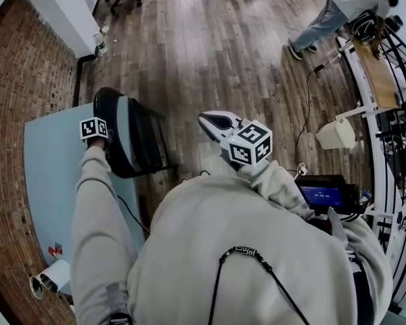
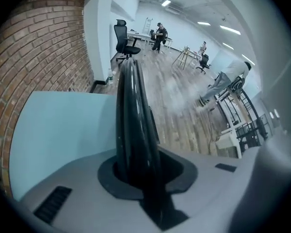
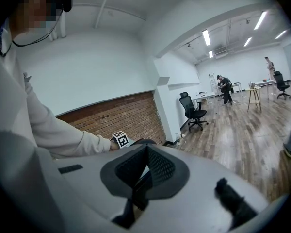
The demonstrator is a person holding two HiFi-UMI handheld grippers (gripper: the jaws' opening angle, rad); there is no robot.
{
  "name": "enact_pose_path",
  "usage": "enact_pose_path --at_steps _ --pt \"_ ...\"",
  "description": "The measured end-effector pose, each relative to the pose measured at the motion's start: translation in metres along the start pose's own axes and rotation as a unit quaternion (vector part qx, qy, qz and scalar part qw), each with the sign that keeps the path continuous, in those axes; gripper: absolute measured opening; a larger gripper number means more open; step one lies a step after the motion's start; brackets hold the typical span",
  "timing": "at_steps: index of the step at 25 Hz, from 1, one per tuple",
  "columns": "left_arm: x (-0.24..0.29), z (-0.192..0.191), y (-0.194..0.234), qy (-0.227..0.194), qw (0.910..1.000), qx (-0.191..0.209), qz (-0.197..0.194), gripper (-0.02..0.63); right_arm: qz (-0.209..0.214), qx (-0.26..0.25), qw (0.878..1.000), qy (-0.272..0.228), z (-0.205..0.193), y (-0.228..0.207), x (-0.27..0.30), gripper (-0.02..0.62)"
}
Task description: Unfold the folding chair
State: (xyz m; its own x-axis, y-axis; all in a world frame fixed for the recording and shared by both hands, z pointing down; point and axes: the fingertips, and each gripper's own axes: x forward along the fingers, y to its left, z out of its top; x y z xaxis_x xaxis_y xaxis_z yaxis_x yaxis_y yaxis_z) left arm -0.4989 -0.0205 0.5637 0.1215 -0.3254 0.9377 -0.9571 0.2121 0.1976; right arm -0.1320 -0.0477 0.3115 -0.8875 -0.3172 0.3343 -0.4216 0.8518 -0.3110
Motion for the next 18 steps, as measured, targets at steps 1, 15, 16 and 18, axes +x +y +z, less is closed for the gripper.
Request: enact_pose_path --at_steps 1,15,16,18 --pt "0.000 0.001 0.000 0.001 1.0000 -0.003 0.000 0.077 -0.003 0.003 1.000 0.000 -0.001 -0.002 -0.002 0.006" --pt "0.003 0.009 -0.066 0.004 0.9989 -0.027 -0.037 0.081 -0.018 0.047 0.999 0.006 -0.025 -0.019 -0.008 0.006" --pt "0.004 0.011 -0.074 0.002 0.9987 -0.034 -0.039 0.086 -0.018 0.049 0.999 0.006 -0.026 -0.020 -0.007 0.006" --pt "0.005 0.015 -0.089 -0.006 0.9980 -0.050 -0.038 0.087 -0.017 0.055 0.998 0.006 -0.029 -0.024 -0.004 0.006"
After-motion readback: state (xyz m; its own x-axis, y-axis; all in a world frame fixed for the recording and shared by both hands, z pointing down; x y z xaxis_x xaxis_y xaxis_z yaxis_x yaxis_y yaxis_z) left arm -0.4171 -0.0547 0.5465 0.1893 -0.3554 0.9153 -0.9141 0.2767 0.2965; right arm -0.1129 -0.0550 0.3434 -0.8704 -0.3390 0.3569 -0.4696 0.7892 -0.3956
